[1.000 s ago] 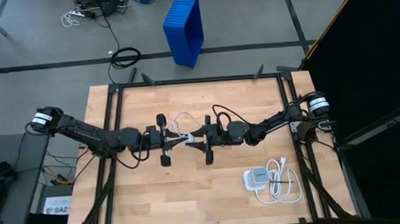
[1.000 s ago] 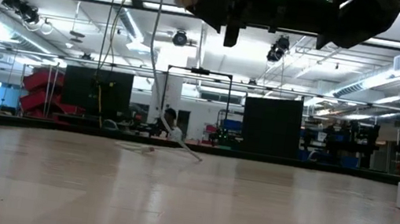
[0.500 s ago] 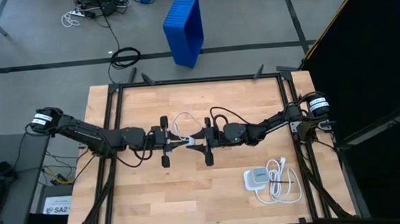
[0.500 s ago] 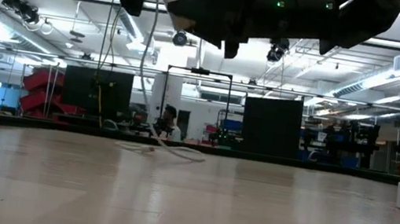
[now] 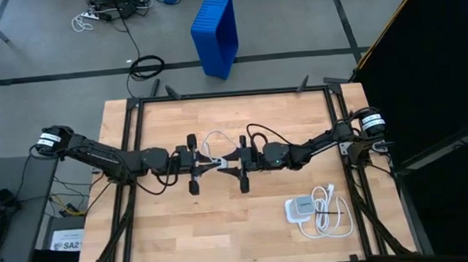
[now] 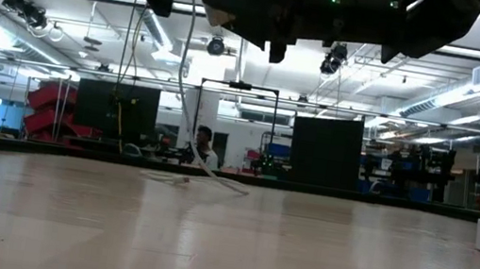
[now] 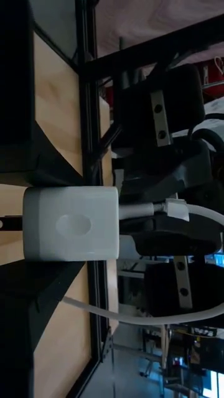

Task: Insert USB
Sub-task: Insert the charger cable into the charger adapter

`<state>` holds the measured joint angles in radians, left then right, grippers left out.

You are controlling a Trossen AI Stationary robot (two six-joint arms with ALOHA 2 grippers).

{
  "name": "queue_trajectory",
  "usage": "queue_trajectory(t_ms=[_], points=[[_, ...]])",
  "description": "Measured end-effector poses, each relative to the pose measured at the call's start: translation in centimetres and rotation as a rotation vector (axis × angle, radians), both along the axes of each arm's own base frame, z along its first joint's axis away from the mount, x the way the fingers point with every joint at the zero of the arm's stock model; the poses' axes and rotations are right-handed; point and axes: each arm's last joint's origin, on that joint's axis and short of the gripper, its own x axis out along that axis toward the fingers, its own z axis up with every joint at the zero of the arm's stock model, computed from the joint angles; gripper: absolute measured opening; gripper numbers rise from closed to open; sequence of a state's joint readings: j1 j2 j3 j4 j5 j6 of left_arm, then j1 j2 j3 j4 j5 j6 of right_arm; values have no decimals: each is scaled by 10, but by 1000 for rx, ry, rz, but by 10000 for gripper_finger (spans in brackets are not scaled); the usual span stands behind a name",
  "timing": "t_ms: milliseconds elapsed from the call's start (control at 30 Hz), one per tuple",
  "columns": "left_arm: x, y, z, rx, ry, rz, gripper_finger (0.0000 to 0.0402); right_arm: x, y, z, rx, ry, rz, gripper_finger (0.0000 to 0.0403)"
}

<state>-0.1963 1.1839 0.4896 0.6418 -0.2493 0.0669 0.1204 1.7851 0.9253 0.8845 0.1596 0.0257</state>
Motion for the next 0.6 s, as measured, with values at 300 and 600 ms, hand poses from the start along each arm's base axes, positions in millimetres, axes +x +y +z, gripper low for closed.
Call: queue_trajectory(t_ms=[300,600], points=[[0,0,11,-17,-114,13,55,0,-3,12,18,-117,-9,114],[0,0,11,-18,-121,13,118,0,-1,9,29,-84,1,114]])
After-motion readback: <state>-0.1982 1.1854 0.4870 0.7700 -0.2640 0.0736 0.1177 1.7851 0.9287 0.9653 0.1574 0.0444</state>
